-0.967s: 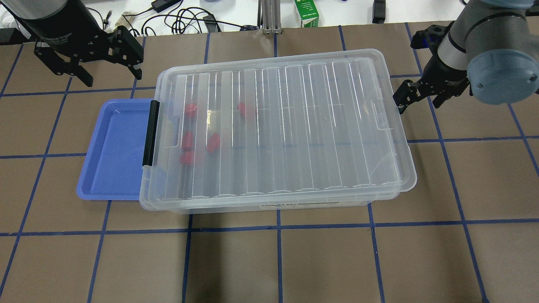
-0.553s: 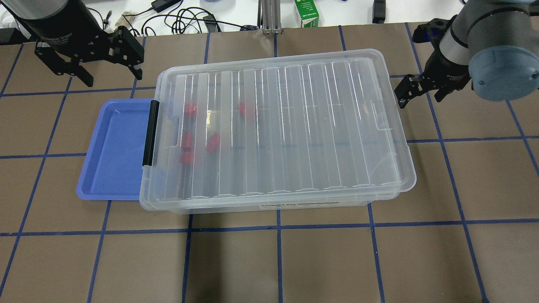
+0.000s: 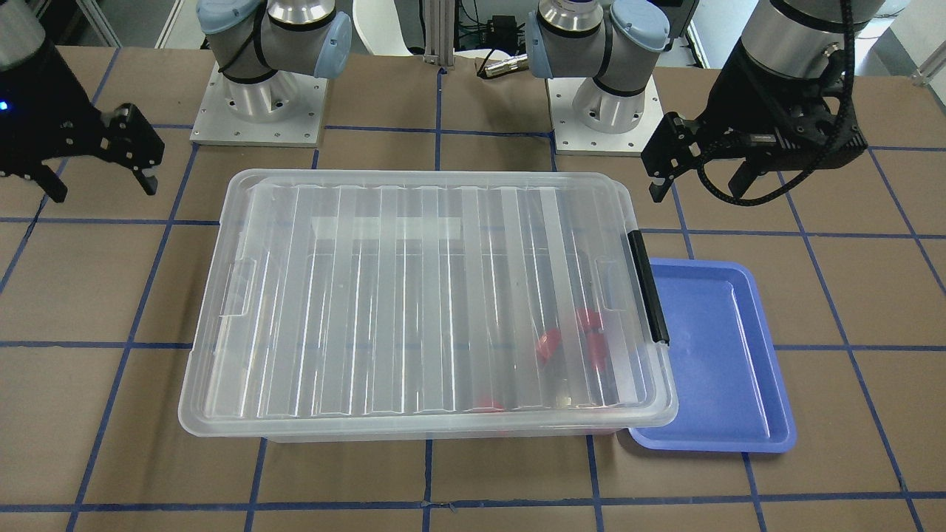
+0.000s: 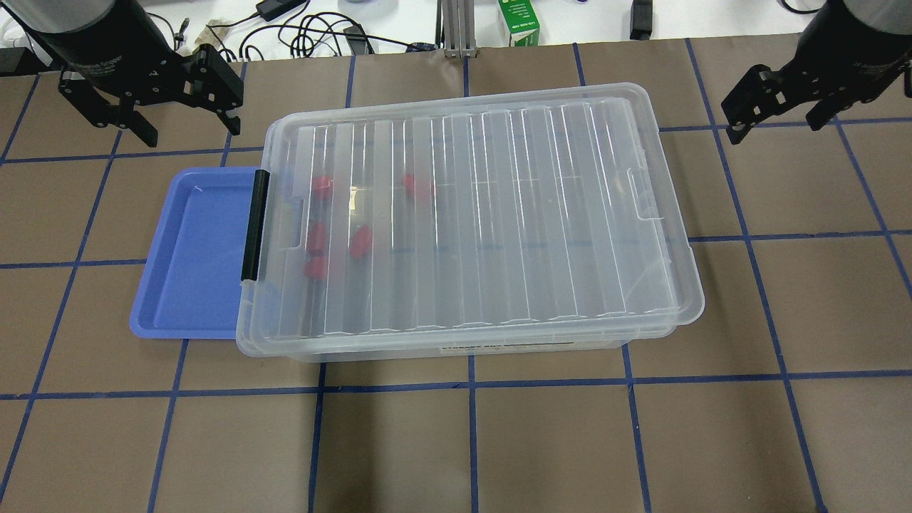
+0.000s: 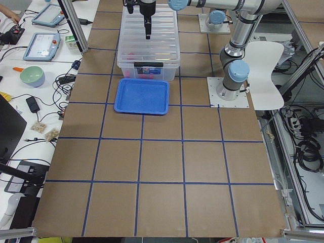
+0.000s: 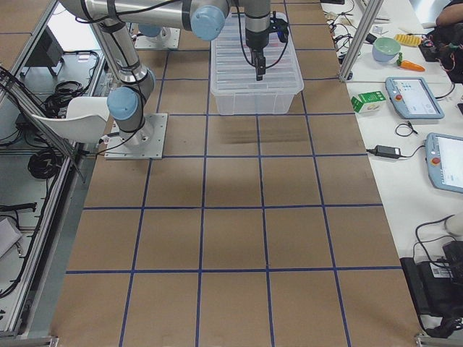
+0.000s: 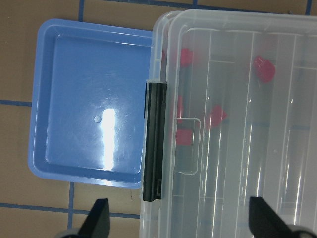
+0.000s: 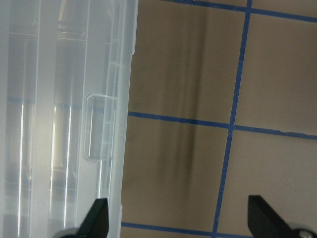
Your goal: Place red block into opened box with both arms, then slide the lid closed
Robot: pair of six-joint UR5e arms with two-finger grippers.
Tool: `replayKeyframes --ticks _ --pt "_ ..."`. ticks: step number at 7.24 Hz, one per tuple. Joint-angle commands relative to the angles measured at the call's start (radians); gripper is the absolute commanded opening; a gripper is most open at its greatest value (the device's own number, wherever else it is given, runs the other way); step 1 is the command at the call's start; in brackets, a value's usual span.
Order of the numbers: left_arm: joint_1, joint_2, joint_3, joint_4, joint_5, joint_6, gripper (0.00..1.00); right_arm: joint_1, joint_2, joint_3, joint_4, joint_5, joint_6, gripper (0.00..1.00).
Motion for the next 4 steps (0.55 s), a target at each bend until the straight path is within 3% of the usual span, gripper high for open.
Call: replayKeyframes --ticks 1,4 --pt "0.000 0.001 0.000 0.000 0.001 -0.001 1.00 0.016 -0.016 -0.004 0.033 0.019 0.132 1.00" --pt "0.000 0.000 0.000 0.005 0.001 -0.001 1.00 0.209 0.041 -0.016 -0.033 0.004 0.328 1.00"
